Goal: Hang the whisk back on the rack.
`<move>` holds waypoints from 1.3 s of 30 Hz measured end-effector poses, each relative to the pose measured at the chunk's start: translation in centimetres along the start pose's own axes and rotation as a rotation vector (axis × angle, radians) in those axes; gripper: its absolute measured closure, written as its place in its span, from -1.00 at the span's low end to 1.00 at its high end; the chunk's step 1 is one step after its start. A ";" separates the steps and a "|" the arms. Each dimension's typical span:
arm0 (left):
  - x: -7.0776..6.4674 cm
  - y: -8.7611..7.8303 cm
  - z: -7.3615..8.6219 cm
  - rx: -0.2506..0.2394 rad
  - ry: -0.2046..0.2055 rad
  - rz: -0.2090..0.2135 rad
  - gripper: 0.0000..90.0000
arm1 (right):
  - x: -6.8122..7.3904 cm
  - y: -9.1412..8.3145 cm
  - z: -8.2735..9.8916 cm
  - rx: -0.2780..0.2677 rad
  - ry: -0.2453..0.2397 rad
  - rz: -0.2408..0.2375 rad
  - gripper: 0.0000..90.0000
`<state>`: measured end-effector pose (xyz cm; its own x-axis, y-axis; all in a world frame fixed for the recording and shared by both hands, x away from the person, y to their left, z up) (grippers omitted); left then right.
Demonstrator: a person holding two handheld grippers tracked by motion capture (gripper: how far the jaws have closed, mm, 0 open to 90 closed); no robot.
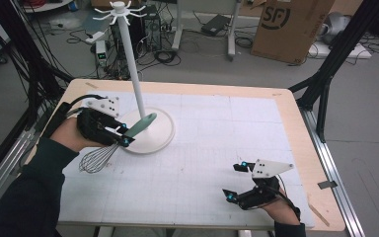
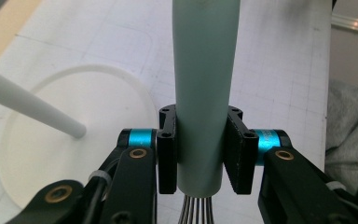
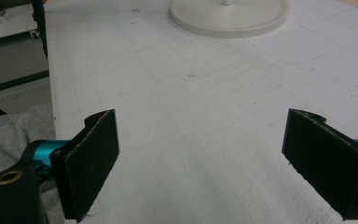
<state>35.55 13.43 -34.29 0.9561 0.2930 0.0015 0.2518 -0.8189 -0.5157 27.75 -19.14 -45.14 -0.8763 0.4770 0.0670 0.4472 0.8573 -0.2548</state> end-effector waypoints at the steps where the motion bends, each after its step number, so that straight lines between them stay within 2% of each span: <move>1: 0.2 -0.4 -0.2 -0.011 -0.002 -0.010 0.54 | -0.1 0.0 0.0 -0.004 -0.004 0.000 -0.78; 10: 1.8 -4.0 -2.4 -0.131 -0.022 -0.055 0.54 | -0.1 -0.1 -0.2 -0.014 -0.005 -0.001 -0.78; 21: 4.0 -7.9 -5.0 -0.280 -0.049 -0.133 0.54 | 0.0 0.0 -0.3 -0.017 -0.006 0.008 -0.81; 26: 4.9 -9.0 -5.7 -0.314 -0.059 -0.161 0.54 | -0.1 0.1 -0.4 -0.020 -0.009 0.013 -0.81; 39: 6.7 -10.6 -6.9 -0.394 -0.094 -0.176 0.54 | -0.3 0.2 -0.3 -0.016 -0.012 0.035 -0.99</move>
<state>40.31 20.65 -22.94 0.8804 0.4735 -0.0269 0.4649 -0.8728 -0.1486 28.13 -19.06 -44.96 -0.8622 0.5045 0.0462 0.4804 0.8431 -0.2415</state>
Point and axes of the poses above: each handheld gripper's, and its own axes: y roughly forward along the jaws, z roughly out of its underside, x roughly to its left, the point moved 9 cm from there along y, roughly forward along the jaws, and after that the axes turned 15 degrees about -x, right-handed, at the moved point
